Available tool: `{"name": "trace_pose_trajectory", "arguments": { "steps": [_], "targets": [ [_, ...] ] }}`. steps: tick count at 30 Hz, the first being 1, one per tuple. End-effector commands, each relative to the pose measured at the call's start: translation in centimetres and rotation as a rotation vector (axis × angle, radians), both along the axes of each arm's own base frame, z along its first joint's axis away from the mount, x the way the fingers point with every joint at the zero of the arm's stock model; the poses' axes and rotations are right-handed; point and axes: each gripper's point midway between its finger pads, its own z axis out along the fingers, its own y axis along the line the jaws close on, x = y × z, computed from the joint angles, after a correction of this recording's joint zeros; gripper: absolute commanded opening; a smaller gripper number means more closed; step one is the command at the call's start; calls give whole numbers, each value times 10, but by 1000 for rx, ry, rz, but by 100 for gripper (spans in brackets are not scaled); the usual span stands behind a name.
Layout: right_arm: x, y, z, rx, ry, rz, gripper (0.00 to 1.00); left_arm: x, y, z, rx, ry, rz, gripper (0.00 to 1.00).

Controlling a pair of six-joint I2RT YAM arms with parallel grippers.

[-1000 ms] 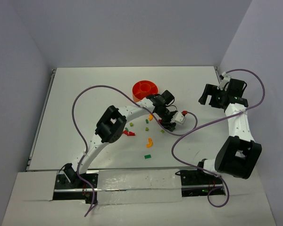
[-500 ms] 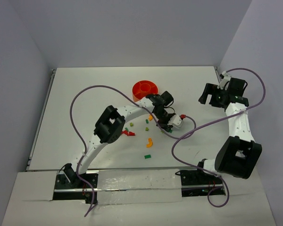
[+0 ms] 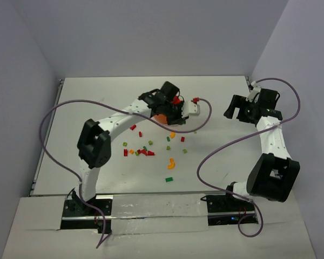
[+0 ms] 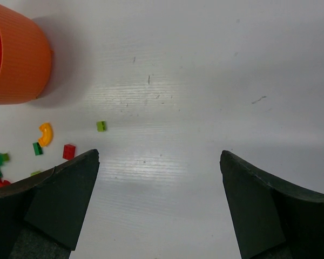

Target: Sort the legos into containers by color

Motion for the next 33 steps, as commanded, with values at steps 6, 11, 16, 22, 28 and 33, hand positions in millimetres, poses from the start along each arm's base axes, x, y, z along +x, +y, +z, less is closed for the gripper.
{"name": "trace_pose_trajectory", "arguments": {
  "steps": [6,11,16,22,28,33],
  "targets": [
    [30,23,24,11,-78,57,100,65,86,55,-46,-81,279,0],
    [38,38,24,20,-73,77,100,87,116,45,-3,-131,286,0],
    [43,47,24,19,-67,95,100,95,117,37,12,-200,259,0],
    [46,55,20,17,-52,111,100,97,113,34,7,-244,200,3],
    [49,61,17,15,-40,125,100,102,100,31,-3,-267,178,10],
    [48,65,14,5,-29,140,100,102,90,24,-1,-260,156,15]
  ]
}}
